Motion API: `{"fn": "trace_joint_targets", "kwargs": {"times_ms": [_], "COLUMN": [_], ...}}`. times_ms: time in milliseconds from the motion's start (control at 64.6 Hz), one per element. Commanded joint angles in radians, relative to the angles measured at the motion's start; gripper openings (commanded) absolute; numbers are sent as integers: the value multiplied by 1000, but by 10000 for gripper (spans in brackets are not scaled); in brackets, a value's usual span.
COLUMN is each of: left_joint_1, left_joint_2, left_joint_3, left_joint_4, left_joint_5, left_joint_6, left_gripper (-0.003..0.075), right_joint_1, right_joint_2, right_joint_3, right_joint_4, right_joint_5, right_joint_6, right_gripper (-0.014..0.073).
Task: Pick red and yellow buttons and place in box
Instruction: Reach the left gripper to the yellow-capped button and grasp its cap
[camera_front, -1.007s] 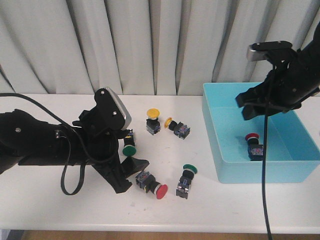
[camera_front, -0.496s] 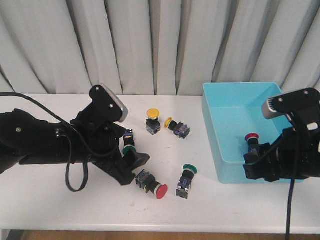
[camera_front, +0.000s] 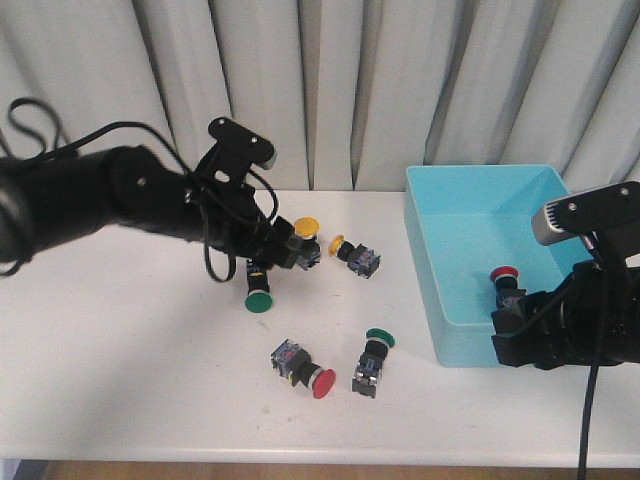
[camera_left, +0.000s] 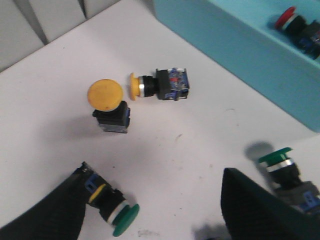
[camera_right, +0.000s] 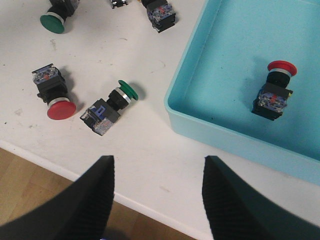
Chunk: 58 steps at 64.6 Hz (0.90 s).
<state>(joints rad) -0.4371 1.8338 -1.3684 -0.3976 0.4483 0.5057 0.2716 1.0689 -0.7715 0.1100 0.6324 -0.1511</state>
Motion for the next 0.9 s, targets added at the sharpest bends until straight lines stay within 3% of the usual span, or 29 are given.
{"fn": "trace_joint_targets", "kwargs": {"times_ms": [0, 170, 496, 883], "left_joint_1": [2, 2, 2, 2], "left_joint_2": [45, 196, 435, 604], "left_joint_3": [-151, -370, -742, -929], "left_joint_4": [123, 305, 312, 258], "left_joint_5": [49, 178, 375, 322], "left_joint_6": [-112, -244, -234, -218], "left_gripper": [533, 535, 542, 553], "right_joint_1": [1, 1, 1, 1], "right_joint_2": [-17, -17, -17, -17], "right_joint_3": [-28, -28, -28, -28], "right_joint_4": [-1, -1, -1, -1], "right_joint_5": [-57, -57, -57, -57], "right_joint_6": [-8, -8, -8, -8], "right_gripper": [383, 383, 383, 383]}}
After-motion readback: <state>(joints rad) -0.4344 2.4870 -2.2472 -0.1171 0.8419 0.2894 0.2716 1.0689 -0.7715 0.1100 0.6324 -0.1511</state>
